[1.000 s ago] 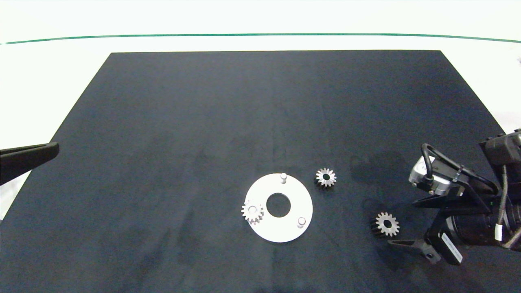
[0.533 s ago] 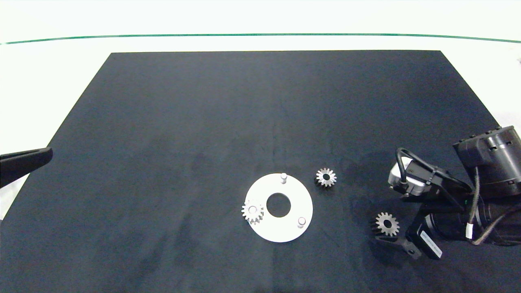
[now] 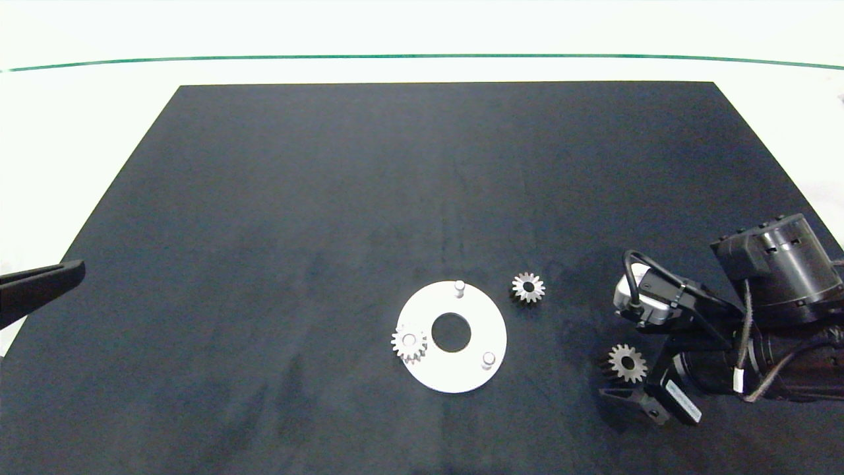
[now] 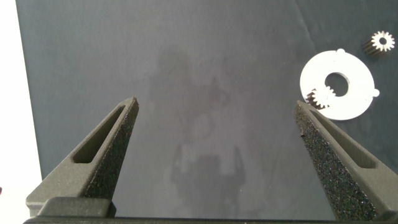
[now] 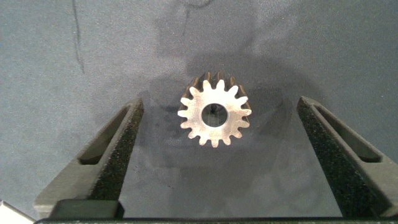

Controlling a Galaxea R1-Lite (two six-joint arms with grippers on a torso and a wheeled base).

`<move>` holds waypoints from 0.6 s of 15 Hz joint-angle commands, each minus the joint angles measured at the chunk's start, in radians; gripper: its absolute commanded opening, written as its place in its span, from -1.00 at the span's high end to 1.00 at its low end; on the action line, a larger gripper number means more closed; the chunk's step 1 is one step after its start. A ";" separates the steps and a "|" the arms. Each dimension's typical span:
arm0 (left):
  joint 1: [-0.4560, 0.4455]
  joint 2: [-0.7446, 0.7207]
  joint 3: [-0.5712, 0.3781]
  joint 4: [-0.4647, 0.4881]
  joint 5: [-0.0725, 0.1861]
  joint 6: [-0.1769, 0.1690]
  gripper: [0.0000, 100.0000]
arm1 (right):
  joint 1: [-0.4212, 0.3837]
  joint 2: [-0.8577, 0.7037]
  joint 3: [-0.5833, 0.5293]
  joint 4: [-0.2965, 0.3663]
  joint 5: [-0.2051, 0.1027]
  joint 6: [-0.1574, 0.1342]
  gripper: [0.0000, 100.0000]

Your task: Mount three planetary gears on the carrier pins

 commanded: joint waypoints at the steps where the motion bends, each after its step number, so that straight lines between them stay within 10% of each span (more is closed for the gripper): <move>1: 0.000 0.000 0.002 0.003 0.003 0.001 -1.00 | 0.001 0.001 0.003 0.001 0.000 -0.003 -0.86; 9: 0.000 0.000 0.002 0.003 0.003 0.014 -1.00 | 0.015 0.000 0.020 -0.005 -0.013 -0.008 -0.53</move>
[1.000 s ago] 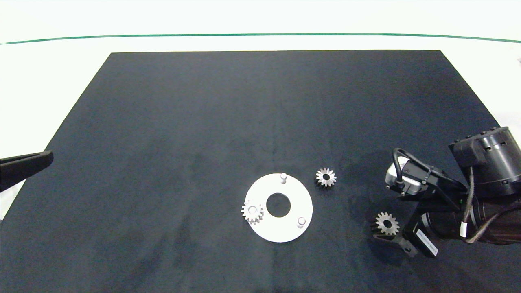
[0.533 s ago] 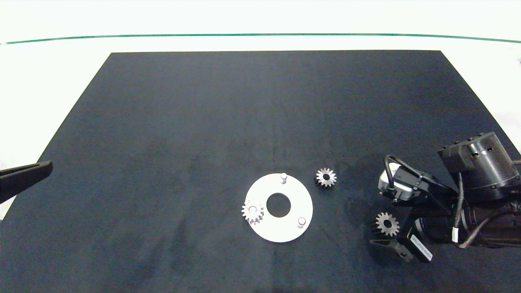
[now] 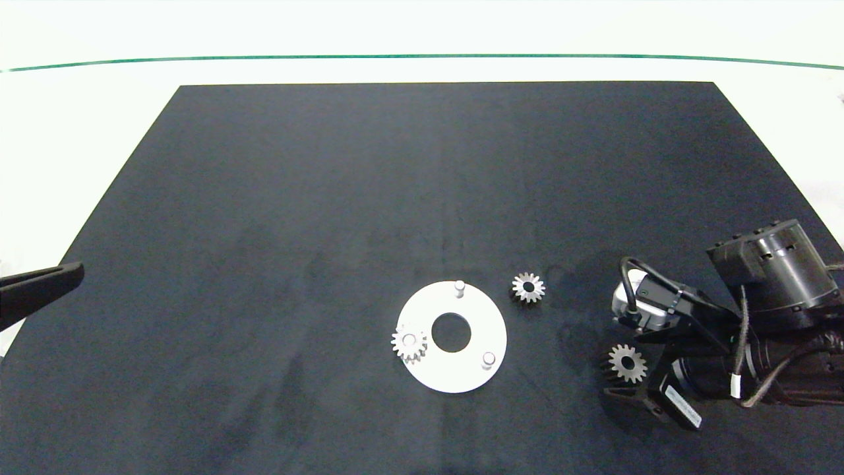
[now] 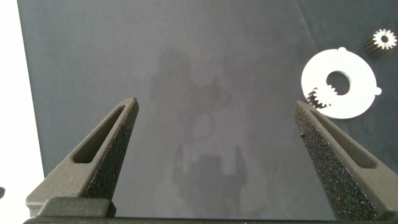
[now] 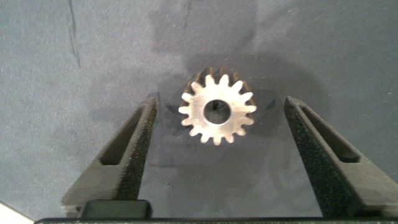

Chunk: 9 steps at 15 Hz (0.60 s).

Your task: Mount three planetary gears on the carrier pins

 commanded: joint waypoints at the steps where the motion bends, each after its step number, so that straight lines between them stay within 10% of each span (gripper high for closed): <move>1: 0.000 0.001 0.000 0.003 0.003 0.002 -1.00 | 0.008 -0.003 0.014 -0.021 -0.005 -0.003 -0.50; 9: 0.000 -0.009 0.019 0.003 0.003 0.002 -1.00 | 0.007 -0.012 0.043 -0.064 -0.015 -0.002 -0.17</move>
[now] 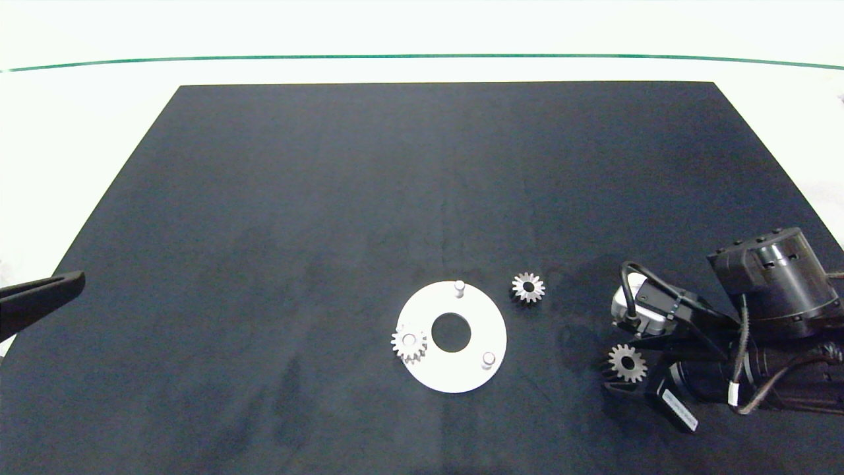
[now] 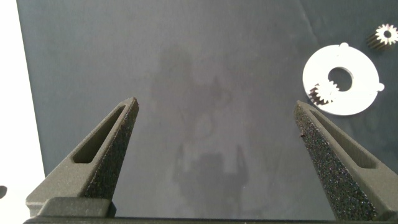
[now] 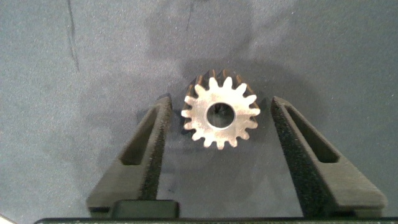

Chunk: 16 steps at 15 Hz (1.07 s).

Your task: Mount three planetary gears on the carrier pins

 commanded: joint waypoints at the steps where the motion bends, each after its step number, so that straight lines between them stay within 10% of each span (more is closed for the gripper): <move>1: 0.000 0.000 0.003 0.003 0.003 0.000 -1.00 | 0.000 -0.005 0.001 0.000 -0.002 -0.003 -0.14; 16: -0.003 -0.016 0.053 0.001 0.004 0.000 -1.00 | 0.000 0.000 0.038 -0.044 0.000 -0.001 0.46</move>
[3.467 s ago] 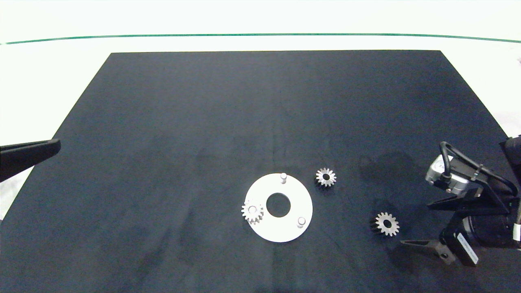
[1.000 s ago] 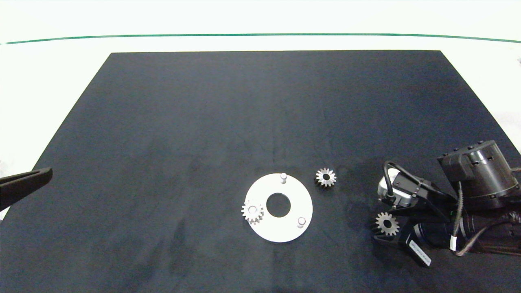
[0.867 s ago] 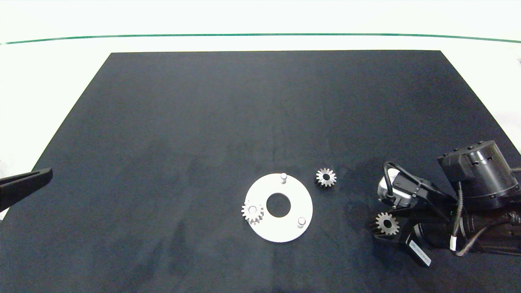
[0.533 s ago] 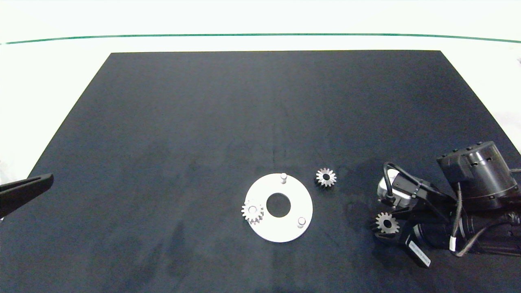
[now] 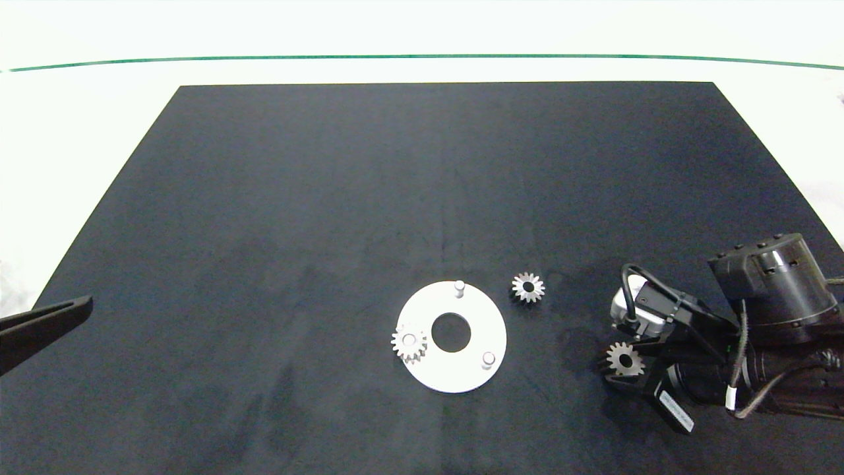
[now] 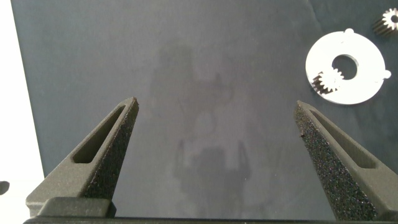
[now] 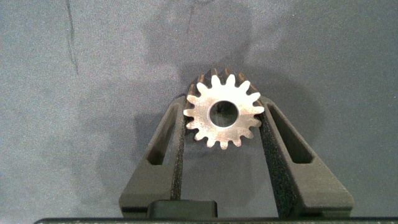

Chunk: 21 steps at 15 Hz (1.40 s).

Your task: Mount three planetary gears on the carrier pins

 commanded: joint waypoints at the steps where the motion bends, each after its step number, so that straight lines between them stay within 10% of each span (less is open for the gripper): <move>1: 0.001 0.001 0.009 0.003 0.003 0.000 -1.00 | 0.001 -0.014 0.013 0.008 0.000 -0.001 0.49; 12: 0.001 -0.020 0.061 0.003 0.003 0.006 -1.00 | 0.054 -0.102 -0.086 0.089 -0.020 0.007 0.50; 17: 0.000 -0.036 0.055 0.000 0.002 0.040 -1.00 | 0.273 -0.050 -0.163 0.089 -0.057 0.111 0.50; 21: 0.001 -0.060 0.058 0.000 0.002 0.051 -1.00 | 0.302 0.034 -0.217 0.090 -0.063 0.111 0.50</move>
